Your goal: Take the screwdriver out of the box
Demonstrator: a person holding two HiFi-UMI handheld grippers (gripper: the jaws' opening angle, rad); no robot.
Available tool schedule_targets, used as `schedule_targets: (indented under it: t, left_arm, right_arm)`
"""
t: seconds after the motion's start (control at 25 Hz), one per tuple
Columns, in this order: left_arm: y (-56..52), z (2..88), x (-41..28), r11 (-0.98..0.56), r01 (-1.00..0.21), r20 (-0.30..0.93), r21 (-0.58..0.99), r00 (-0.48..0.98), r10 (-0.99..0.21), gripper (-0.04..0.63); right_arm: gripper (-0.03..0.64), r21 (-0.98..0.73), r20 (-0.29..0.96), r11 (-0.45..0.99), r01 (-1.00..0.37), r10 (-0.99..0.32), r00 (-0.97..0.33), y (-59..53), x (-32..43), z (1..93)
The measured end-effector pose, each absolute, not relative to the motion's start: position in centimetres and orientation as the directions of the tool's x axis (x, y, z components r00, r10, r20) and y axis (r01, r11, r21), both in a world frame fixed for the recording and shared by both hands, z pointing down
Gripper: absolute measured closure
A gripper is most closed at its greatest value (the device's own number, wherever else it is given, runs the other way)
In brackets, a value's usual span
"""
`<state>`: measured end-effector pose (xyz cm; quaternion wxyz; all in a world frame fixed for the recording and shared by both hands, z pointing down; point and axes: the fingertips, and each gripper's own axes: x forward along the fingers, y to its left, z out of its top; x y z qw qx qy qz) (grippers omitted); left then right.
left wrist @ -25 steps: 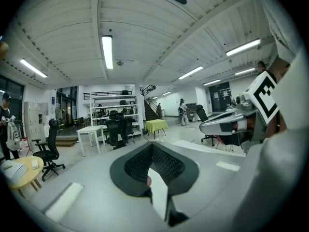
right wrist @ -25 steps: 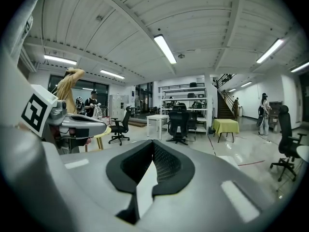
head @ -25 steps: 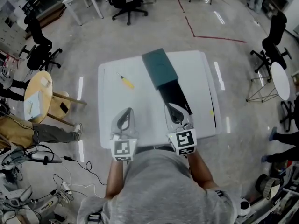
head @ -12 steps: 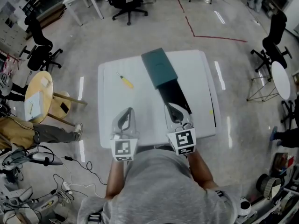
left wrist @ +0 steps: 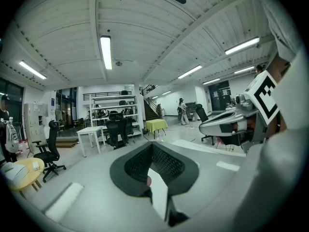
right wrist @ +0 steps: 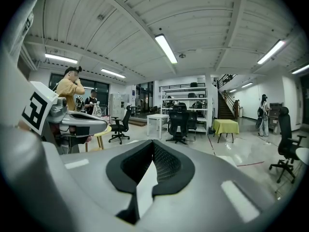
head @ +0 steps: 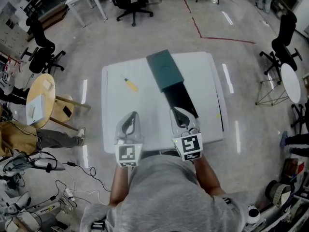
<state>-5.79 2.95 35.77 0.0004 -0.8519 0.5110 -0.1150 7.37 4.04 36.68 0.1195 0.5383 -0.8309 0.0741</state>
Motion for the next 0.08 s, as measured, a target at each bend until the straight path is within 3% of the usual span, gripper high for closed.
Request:
schedule_targets:
  t: [0.08]
  left_arm:
    - [2.98,35.77,-5.62,-0.478,-0.871,0.195,-0.118,0.451,-0.871,0.583]
  right_arm:
    - [0.614,0.007,0.280,0.410,-0.912,-0.877,-0.391,4.09,7.56,36.75]
